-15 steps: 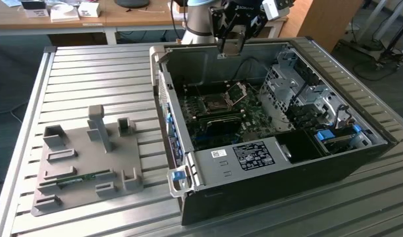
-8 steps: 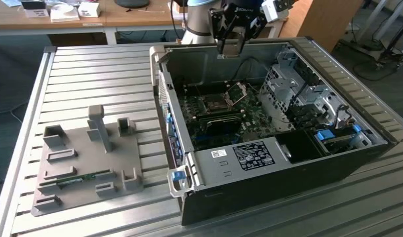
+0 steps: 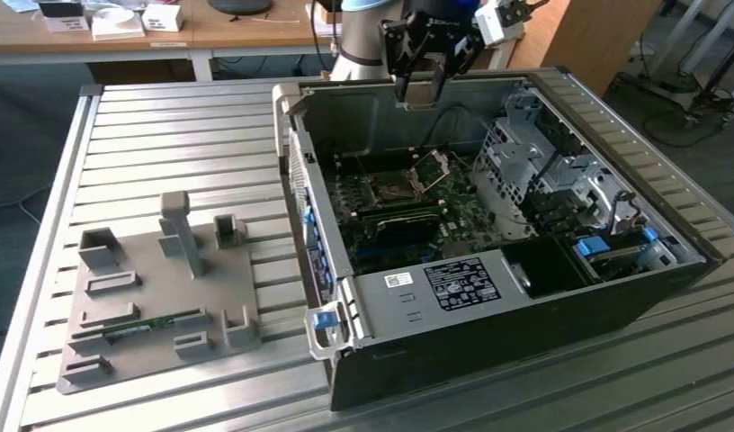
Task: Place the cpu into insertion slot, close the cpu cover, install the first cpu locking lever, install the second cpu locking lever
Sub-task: 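Place the cpu into insertion slot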
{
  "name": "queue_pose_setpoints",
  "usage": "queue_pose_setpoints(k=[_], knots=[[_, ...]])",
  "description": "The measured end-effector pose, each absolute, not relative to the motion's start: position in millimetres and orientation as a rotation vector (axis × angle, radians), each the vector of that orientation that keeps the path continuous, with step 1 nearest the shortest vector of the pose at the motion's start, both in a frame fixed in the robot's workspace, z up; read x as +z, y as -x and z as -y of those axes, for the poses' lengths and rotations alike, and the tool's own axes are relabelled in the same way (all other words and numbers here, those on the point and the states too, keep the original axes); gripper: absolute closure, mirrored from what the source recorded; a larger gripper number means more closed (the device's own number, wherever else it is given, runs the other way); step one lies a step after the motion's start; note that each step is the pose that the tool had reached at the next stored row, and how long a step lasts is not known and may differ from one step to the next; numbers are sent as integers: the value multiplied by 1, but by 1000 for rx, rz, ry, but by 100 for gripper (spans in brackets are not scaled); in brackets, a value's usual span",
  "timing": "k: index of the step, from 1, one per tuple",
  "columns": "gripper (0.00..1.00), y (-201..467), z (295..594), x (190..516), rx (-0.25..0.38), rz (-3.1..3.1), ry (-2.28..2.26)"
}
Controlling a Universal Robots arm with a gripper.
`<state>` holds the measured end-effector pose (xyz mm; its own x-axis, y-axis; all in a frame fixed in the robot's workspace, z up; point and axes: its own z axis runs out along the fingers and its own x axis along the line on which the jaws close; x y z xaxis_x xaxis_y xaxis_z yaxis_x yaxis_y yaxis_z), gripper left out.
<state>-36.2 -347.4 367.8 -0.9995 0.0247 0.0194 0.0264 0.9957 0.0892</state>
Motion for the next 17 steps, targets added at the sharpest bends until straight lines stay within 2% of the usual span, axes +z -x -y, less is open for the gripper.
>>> queue_pose_setpoints(k=[17], knots=[[46, 36, 347, 364, -137, 3121, 40]])
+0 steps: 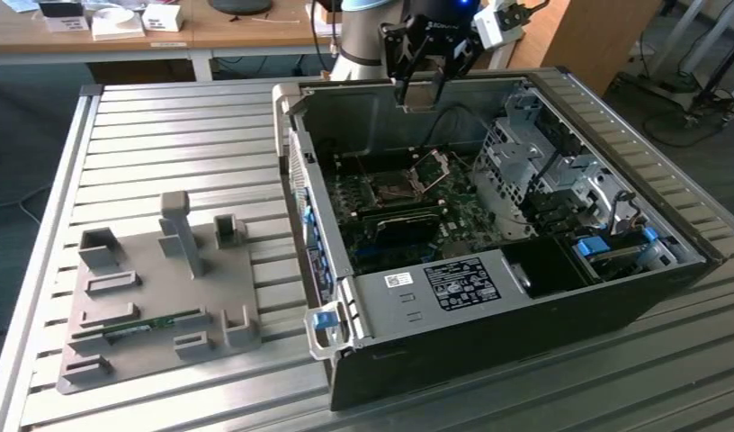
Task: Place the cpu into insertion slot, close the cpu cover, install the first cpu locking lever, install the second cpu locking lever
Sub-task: 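Place the cpu into insertion slot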
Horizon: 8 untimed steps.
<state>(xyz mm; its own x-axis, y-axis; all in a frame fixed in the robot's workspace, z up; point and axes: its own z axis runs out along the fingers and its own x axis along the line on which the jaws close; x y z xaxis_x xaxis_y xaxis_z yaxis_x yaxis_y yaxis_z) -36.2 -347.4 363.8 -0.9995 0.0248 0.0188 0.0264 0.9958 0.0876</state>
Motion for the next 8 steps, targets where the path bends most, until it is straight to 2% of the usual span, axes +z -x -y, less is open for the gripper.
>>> queue_pose_setpoints(k=[8], knots=[[46, 36, 347, 363, -138, 3121, 40]])
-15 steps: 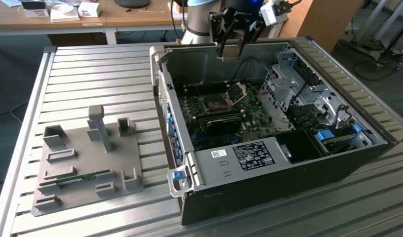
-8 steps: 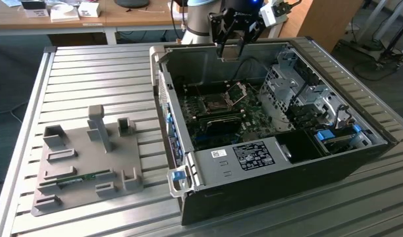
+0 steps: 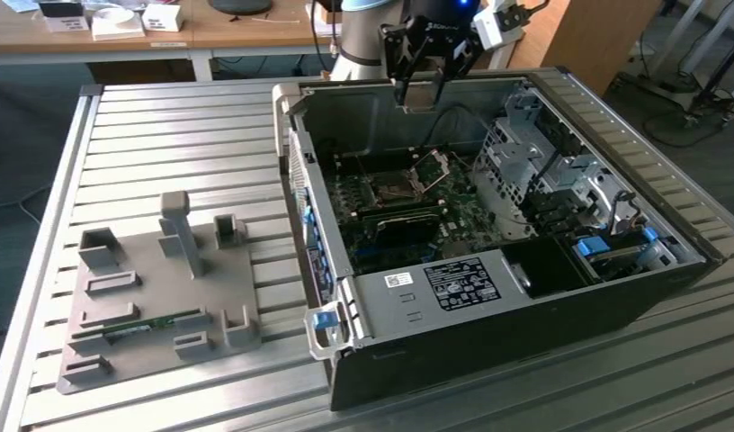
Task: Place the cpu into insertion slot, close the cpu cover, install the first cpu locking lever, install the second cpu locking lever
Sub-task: 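Place the cpu into insertion slot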
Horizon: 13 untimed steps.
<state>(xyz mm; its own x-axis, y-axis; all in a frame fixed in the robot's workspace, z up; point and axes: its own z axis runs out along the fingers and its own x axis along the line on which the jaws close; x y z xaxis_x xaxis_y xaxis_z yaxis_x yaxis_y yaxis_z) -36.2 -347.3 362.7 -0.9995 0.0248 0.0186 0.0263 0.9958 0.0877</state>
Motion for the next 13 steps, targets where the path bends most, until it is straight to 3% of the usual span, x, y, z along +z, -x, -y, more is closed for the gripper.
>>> queue_pose_setpoints(k=[13], knots=[[46, 36, 347, 361, -137, 3121, 40]])
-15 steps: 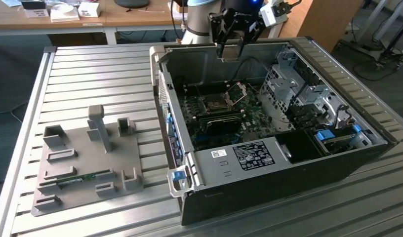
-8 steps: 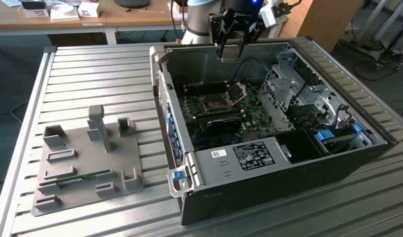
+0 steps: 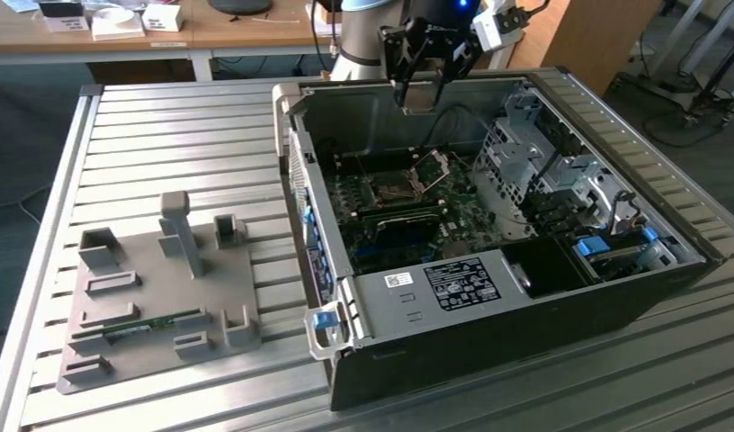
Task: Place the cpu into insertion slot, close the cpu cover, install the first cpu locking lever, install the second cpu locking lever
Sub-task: 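Place the cpu into insertion slot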
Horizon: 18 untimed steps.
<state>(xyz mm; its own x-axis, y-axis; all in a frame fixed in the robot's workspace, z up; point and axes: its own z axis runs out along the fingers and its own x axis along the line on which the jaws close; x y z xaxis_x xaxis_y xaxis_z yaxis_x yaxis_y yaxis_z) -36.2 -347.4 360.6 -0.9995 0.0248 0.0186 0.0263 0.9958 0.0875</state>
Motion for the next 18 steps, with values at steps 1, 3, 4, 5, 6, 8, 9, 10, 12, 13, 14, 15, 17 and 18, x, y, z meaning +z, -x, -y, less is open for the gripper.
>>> queue_pose_setpoints(k=[1, 3, 4, 5, 6, 8, 9, 10, 12, 13, 14, 15, 17, 18], knots=[[46, 36, 347, 361, -137, 3121, 40], [46, 36, 347, 361, -137, 3121, 40], [46, 36, 347, 360, -137, 3121, 40], [46, 36, 347, 360, -137, 3121, 40], [46, 36, 347, 360, -138, 3121, 40], [46, 36, 347, 359, -138, 3121, 40], [46, 36, 347, 359, -137, 3121, 40], [46, 36, 347, 359, -137, 3121, 40], [46, 36, 347, 359, -137, 3121, 40], [46, 36, 347, 359, -137, 3121, 40], [46, 36, 347, 359, -137, 3121, 40], [46, 36, 347, 359, -137, 3121, 40], [46, 36, 347, 358, -138, 3121, 40], [46, 36, 347, 358, -138, 3121, 40]])
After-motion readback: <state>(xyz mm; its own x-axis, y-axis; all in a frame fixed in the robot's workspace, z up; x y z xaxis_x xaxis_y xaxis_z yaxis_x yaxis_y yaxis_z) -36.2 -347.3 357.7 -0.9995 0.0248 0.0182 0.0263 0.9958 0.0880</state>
